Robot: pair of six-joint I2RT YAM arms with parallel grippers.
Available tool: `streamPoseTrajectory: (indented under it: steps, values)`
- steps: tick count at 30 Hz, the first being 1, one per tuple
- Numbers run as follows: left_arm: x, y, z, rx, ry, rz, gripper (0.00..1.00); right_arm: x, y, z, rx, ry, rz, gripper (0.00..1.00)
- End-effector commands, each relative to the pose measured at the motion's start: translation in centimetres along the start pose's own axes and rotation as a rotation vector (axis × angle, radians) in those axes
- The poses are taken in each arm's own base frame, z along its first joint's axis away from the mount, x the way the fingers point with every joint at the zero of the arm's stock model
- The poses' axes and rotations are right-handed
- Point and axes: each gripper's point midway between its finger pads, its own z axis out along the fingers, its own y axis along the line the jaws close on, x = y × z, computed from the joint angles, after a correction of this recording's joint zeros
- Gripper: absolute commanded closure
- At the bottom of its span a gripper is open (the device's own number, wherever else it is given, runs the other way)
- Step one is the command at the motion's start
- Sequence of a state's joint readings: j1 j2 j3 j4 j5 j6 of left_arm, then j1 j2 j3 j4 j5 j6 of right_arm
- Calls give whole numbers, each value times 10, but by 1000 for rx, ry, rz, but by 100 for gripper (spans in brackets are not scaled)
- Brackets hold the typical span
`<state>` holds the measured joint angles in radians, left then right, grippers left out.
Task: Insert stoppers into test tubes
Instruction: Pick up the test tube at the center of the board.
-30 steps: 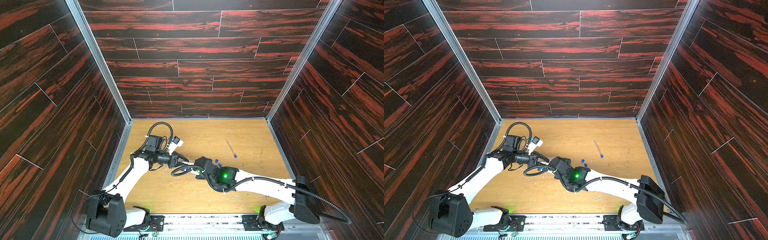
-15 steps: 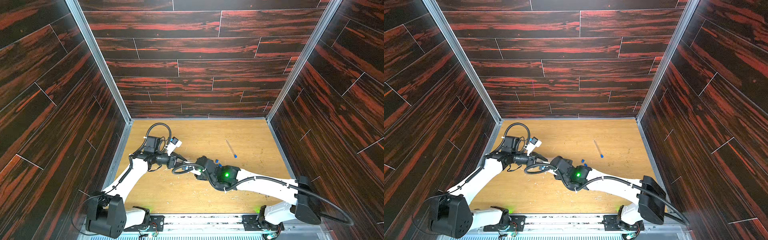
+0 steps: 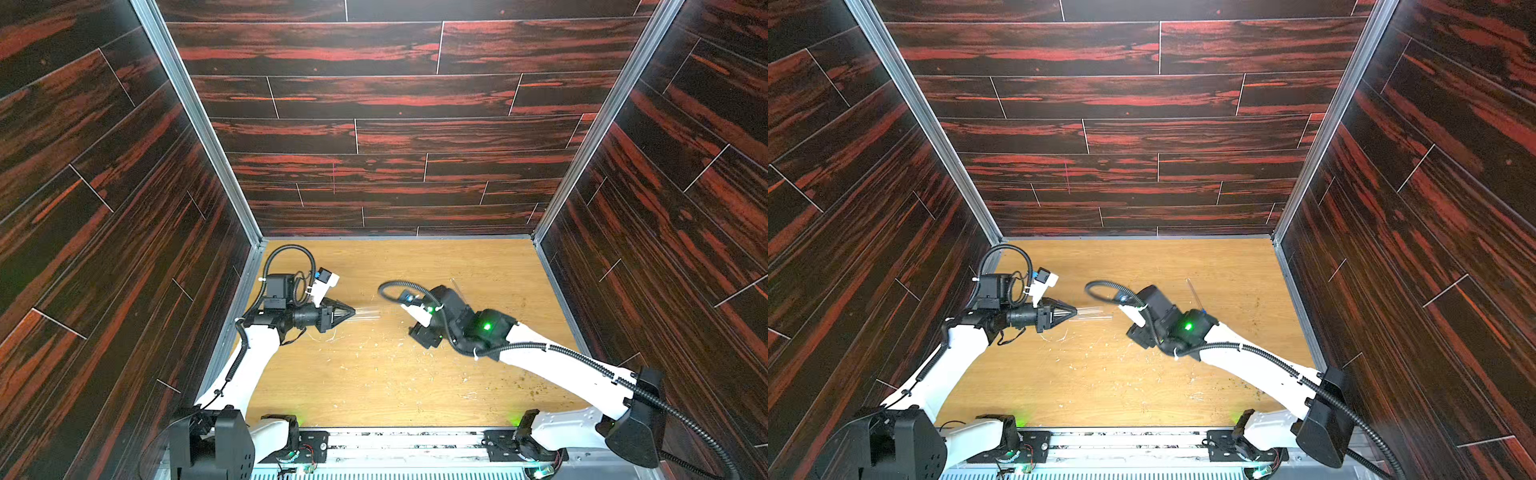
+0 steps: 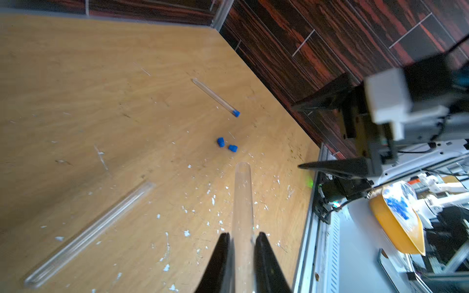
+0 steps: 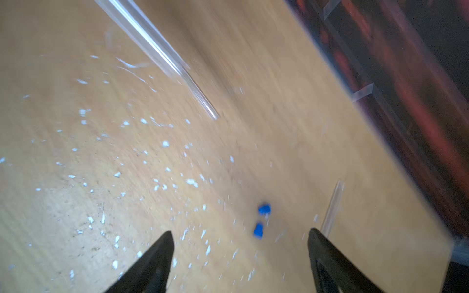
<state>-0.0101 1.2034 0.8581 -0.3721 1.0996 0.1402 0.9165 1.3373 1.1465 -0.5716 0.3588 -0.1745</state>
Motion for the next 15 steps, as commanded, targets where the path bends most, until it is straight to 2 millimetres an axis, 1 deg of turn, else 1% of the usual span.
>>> streamPoseTrajectory:
  steps: [1,3,4,6,8,11,15]
  values:
    - [-4,-5,-6,8,-24,21,98,17,-14,-5,-23,104,187,16]
    - [-4,-3,-7,2,-28,22,99,26,-20,-1,-50,178,272,17]
    - [-5,-2,-7,0,-30,22,99,30,-22,2,-70,215,309,20]
    - [-6,-2,-8,-1,-32,16,99,41,-24,7,-89,282,350,22]
    - [-6,-1,-7,1,-32,11,99,58,-32,15,-80,356,415,23]
    - [-6,-1,-7,4,-36,14,99,78,-42,24,-94,414,524,24]
    - [-6,-1,-7,2,-32,8,99,85,-47,30,-90,446,560,25]
